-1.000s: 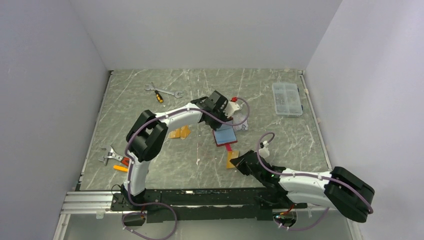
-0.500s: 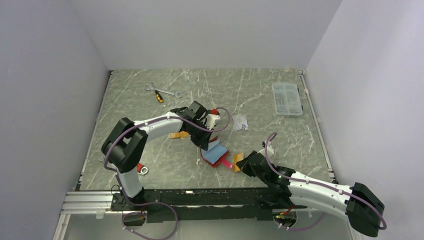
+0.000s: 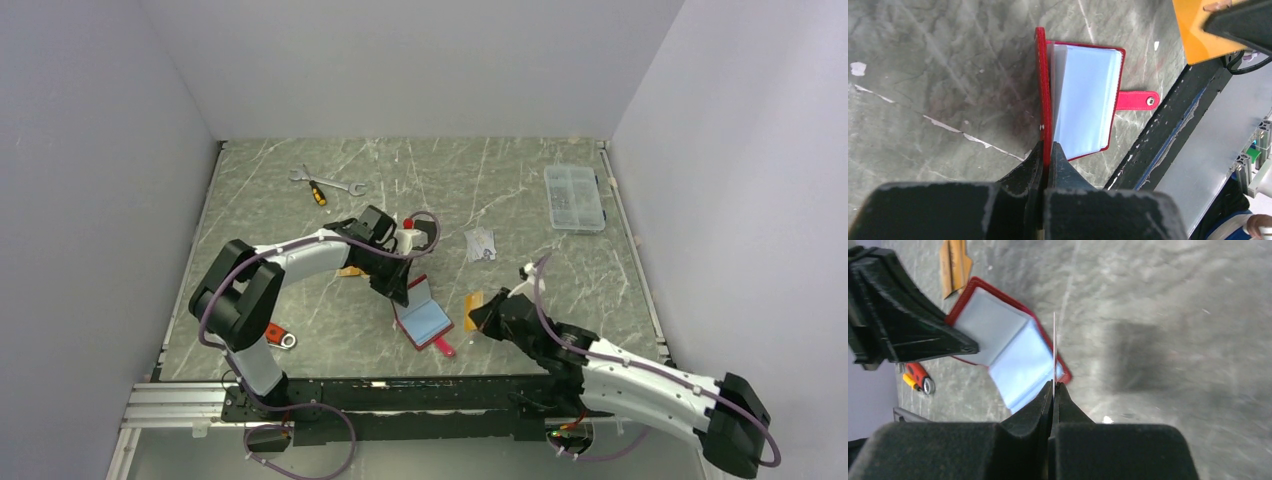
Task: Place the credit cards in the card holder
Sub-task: Turn over the card holder at the center of the board.
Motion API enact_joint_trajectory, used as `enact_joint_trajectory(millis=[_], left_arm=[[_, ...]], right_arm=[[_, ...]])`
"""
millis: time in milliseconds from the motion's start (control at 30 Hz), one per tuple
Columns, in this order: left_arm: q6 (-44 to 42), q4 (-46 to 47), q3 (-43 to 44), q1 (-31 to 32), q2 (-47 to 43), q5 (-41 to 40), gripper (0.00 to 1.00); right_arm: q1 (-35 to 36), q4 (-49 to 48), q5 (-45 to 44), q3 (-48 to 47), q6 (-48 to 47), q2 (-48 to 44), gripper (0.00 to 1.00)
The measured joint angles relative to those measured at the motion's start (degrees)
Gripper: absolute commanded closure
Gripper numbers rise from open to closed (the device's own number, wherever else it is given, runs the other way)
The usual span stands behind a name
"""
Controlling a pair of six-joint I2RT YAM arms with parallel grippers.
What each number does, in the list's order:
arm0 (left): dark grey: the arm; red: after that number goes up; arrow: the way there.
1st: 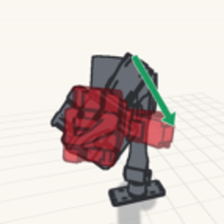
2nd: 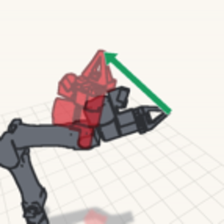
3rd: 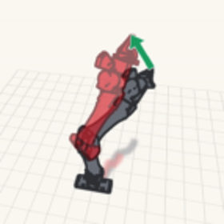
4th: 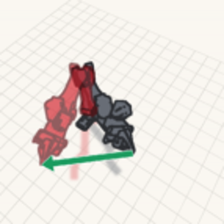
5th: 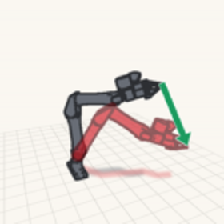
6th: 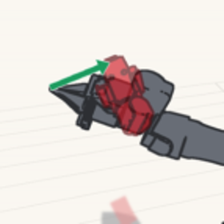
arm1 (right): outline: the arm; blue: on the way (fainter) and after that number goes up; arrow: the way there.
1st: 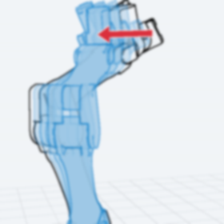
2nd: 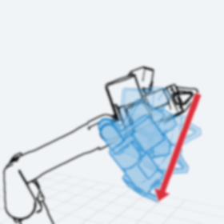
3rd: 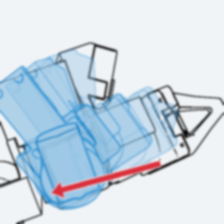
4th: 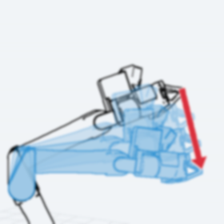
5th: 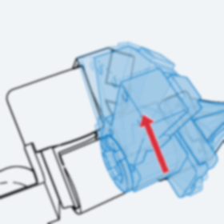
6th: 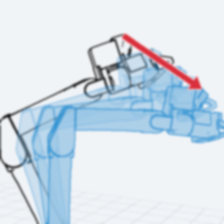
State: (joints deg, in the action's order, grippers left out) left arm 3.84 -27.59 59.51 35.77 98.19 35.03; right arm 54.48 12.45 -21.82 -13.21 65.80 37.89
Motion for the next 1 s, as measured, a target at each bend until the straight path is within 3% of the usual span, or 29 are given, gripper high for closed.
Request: enact_joint_trajectory(millis=[133, 267, 567, 767, 1000], left_arm=[[2.03, 2.95, -2.58, -1.9, 0.0, 1.2, 0.91], [4.15, 5.03, -4.79, -3.28, -0.02, 2.21, 0.78], [7.82, 7.61, -7.98, -4.44, -0.09, 2.16, 0.51], [9.11, 8.87, -10.49, -6.71, -2.64, 2.29, 0.45], [9.09, 10.54, -10.8, -11.98, -3.23, 3.74, 0.47]], right_arm=[[-0.04, -5.95, 3.34, -5.68, -4.09, 10.97, 1.0], [0.37, -13.46, 8.79, -10.21, -7.93, 23.39, 1.0], [0.48, -21.22, 17.68, -15.13, -13.11, 37.77, 1.0], [0.48, -23.71, 21.9, -16.85, -14.97, 43.8, 1.0], [0.48, -25.66, 24.17, -17.57, -16.35, 46.12, 1.0]])
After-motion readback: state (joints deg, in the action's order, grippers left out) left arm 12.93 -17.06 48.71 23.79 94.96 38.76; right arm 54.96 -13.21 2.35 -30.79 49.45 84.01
